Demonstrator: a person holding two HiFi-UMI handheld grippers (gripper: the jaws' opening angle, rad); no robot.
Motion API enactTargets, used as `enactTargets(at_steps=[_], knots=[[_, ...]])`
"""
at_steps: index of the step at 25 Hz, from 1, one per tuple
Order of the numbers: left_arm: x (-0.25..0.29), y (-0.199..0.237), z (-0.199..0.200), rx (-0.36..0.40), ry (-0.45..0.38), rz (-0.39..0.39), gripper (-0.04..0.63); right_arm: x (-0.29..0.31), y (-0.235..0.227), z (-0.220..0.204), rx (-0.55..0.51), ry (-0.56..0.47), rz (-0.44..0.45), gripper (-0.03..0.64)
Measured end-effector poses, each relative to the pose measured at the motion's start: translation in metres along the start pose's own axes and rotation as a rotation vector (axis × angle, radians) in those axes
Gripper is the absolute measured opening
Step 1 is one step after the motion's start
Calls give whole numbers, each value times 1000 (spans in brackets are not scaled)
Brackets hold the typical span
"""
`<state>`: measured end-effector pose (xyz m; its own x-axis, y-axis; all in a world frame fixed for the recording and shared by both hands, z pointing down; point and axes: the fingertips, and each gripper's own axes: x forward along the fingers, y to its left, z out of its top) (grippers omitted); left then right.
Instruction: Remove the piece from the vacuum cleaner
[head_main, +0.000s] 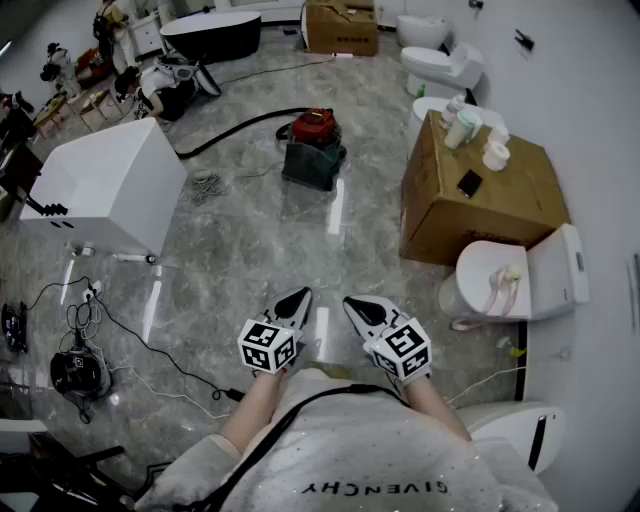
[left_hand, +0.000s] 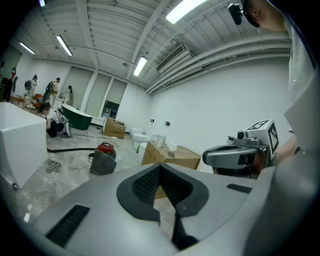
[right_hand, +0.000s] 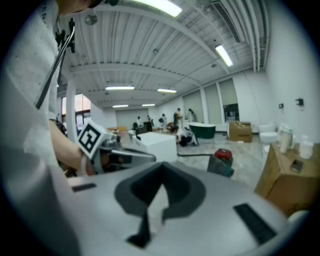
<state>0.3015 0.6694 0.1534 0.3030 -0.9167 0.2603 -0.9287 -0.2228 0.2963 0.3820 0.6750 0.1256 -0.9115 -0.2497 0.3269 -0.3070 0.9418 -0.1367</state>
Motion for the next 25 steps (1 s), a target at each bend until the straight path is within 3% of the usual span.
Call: enactTargets(at_steps=[6, 16, 25], knots=[[-15, 21, 11, 6, -24, 77, 21, -4, -7, -5, 22, -7, -4, 15], [-1, 20, 4, 10, -24, 2, 21, 30, 2, -7, -11, 12, 32, 15], [54, 89, 34, 28, -29, -44, 21, 110, -56, 11, 23, 56, -38, 15]])
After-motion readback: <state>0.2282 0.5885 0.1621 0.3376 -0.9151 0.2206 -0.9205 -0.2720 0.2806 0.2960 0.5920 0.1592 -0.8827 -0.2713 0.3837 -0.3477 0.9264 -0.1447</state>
